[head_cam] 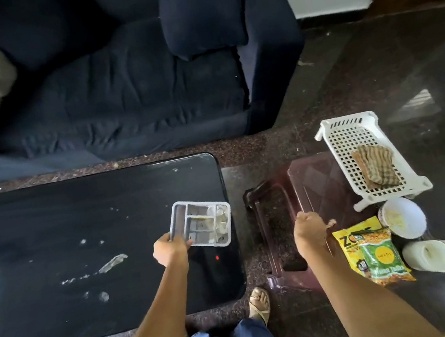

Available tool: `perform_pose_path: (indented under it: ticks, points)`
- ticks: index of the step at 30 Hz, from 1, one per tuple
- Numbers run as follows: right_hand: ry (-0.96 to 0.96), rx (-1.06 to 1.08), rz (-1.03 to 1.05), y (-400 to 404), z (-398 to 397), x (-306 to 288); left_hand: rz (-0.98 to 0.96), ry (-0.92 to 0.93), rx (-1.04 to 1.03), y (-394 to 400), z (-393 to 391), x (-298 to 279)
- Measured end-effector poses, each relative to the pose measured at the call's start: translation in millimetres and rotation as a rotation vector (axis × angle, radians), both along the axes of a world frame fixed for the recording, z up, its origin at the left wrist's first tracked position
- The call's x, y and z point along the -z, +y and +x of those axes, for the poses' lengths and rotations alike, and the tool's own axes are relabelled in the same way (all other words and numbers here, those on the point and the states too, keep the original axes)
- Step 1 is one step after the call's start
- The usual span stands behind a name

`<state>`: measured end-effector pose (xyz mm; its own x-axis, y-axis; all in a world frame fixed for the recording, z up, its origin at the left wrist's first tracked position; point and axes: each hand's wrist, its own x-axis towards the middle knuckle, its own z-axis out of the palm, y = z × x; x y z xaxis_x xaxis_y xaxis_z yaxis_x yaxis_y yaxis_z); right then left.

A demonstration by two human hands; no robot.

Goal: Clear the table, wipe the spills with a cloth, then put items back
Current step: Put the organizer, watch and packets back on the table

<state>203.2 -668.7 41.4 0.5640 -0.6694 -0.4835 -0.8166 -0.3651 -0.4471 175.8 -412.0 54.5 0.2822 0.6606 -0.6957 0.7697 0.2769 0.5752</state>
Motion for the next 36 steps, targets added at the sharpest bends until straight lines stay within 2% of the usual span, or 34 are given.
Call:
perform_pose_path:
  ticks: [6, 14, 22, 28, 36]
  points:
    - [-0.258, -0.279, 0.117, 120, -33, -6, -0.011, -0.003, -0.108, 87, -40, -19]
    - [-0.13, -0.353, 0.331, 300, -100, -32, 0.048, -0.018, -0.162, 259, -121, -39]
    - [-0.138, -0.503, 0.508, 492, -124, -19, 0.082, -0.069, -0.251, 438, -173, -47]
    - [-0.13, -0.723, 0.507, 561, -118, 7, 0.065, -0.088, -0.318, 521, -158, -31]
    - [-0.125, -0.76, 0.558, 623, -73, 31, 0.03, -0.093, -0.326, 584, -115, 9]
